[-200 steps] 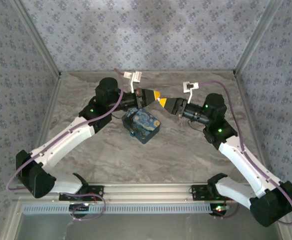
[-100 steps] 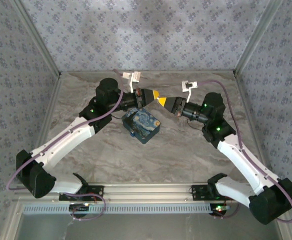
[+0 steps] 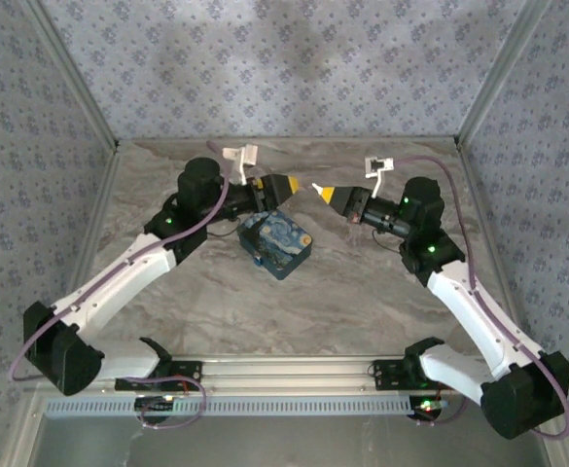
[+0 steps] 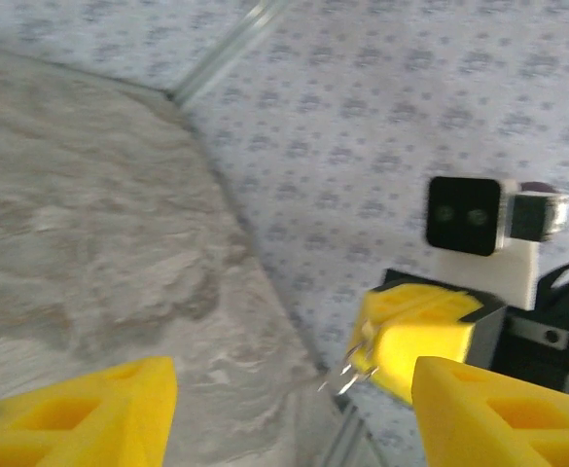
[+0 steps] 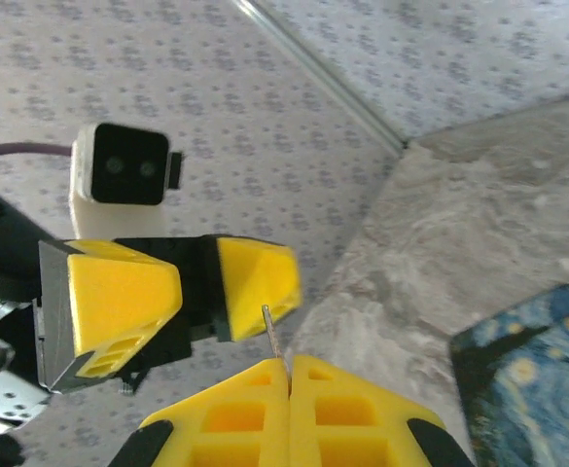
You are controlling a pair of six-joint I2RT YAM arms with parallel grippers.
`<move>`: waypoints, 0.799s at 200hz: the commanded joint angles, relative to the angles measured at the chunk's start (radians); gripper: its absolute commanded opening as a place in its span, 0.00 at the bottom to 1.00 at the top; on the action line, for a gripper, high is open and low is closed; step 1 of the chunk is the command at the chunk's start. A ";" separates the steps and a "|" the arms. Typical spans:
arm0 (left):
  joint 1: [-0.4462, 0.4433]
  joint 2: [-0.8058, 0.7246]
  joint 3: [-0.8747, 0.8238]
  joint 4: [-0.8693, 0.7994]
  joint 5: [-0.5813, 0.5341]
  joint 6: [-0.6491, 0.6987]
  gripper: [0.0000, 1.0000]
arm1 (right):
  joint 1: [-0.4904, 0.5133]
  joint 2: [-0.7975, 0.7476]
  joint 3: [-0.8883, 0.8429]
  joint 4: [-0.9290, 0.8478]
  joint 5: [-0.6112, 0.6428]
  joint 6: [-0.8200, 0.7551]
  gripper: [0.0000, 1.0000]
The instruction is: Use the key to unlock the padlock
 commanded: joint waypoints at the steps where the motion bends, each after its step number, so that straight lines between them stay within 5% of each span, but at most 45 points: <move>1: 0.009 -0.074 -0.043 -0.147 -0.099 0.076 0.66 | -0.007 -0.018 0.004 -0.184 0.066 -0.118 0.00; 33: 0.009 -0.095 -0.161 -0.295 -0.179 0.120 0.67 | -0.005 0.002 -0.018 -0.294 0.144 -0.199 0.00; 77: -0.040 -0.068 -0.354 -0.286 -0.229 0.113 0.66 | 0.003 0.004 -0.055 -0.322 0.187 -0.257 0.00; 160: -0.111 0.177 -0.334 -0.144 -0.233 0.133 0.64 | 0.008 -0.016 -0.109 -0.308 0.202 -0.276 0.00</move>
